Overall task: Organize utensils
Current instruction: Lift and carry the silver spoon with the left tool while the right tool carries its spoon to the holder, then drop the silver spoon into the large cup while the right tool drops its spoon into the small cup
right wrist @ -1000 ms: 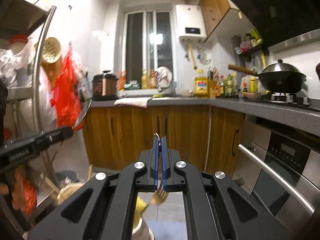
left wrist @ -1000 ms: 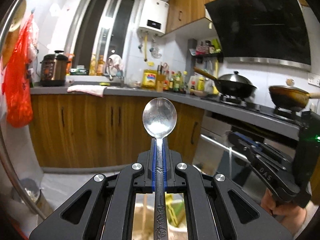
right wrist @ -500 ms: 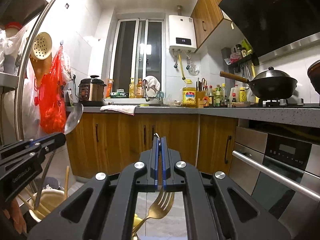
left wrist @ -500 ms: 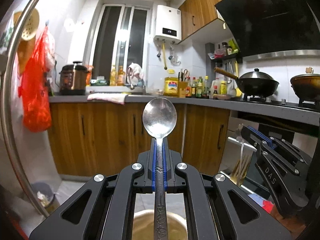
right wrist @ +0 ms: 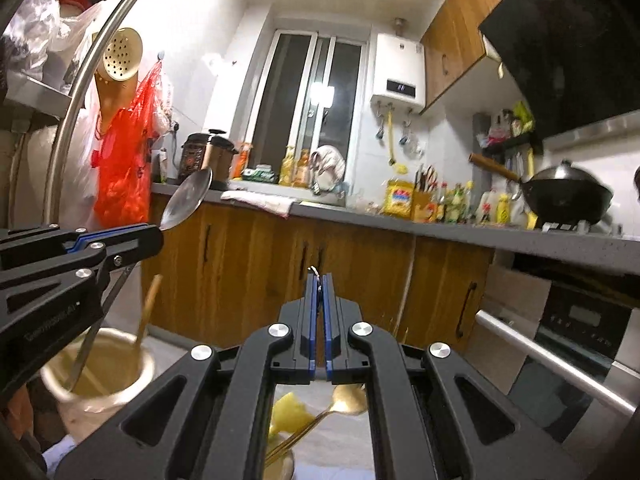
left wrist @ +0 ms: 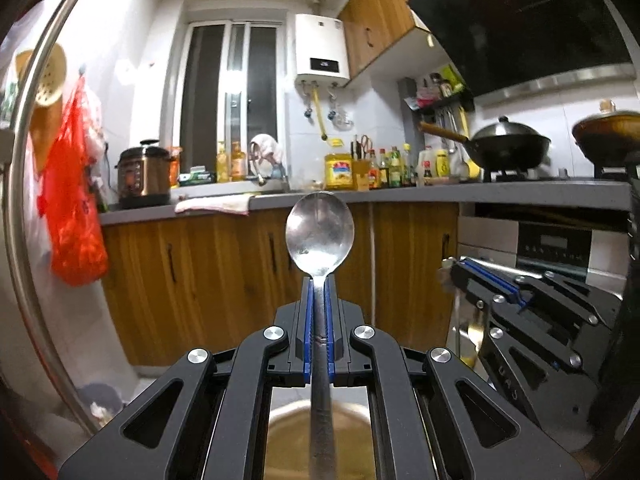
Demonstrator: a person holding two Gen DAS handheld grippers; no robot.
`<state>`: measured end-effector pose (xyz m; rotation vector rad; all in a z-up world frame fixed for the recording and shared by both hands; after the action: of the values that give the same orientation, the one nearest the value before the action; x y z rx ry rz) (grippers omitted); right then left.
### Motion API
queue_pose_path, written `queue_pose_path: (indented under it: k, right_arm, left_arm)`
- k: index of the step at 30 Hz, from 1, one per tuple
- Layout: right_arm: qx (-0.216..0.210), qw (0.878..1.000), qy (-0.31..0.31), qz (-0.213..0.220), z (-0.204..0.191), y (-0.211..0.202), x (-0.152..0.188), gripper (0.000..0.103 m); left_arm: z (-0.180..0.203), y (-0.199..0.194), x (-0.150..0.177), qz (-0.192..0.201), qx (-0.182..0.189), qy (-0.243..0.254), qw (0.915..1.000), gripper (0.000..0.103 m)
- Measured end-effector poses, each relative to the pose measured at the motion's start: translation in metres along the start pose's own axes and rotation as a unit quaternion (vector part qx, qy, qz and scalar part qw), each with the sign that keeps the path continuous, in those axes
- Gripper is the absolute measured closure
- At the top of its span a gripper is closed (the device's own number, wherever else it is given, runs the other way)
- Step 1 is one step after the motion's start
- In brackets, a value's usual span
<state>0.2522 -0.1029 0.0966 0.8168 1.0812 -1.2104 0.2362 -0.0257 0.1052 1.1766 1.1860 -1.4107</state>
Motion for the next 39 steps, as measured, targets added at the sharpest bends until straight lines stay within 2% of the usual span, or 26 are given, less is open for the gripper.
queue_pose_path:
  k: [3, 10, 23, 33, 36, 39]
  right_arm:
    - [-0.027, 0.999, 0.019, -0.015, 0.002, 0.002, 0.006, 0.1]
    - [-0.075, 0.995, 0.049, -0.038, 0.002, 0.002, 0.016, 0.1]
    - [-0.109, 0.993, 0.023, -0.046, -0.008, -0.006, 0.021, 0.1]
    - [-0.13, 0.987, 0.05, -0.075, -0.005, 0.003, 0.031, 0.1]
    - [-0.13, 0.987, 0.053, -0.077, -0.004, 0.004, 0.032, 0.097]
    - [-0.134, 0.986, 0.058, -0.075, -0.005, 0.002, 0.03, 0.083]
  left_arm:
    - [0.005, -0.004, 0.009, -0.02, -0.004, 0.039, 0.999, 0.097]
    - [0.002, -0.015, 0.023, -0.051, 0.005, 0.038, 0.9979, 0.1]
    - [-0.006, -0.009, 0.036, -0.074, -0.001, 0.023, 0.997, 0.1]
    - [-0.003, -0.005, 0.04, -0.081, -0.009, 0.042, 0.9958, 0.099]
    - [-0.005, -0.005, 0.039, -0.079, -0.01, 0.038, 0.9961, 0.091]
    - [-0.004, -0.007, 0.037, -0.077, -0.009, 0.036, 0.9964, 0.089]
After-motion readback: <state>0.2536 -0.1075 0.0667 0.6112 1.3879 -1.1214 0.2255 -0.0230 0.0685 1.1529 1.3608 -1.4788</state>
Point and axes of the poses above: each gripper's, at about its wrist camera, not at the fingertips, and y roughly the way its jaws point, z to its right, x to its underside, the point moved 9 cm from there along y, roughly the way its jaws point, and after that the axes turned 10 degrees about -y, right-handed, at the moved point
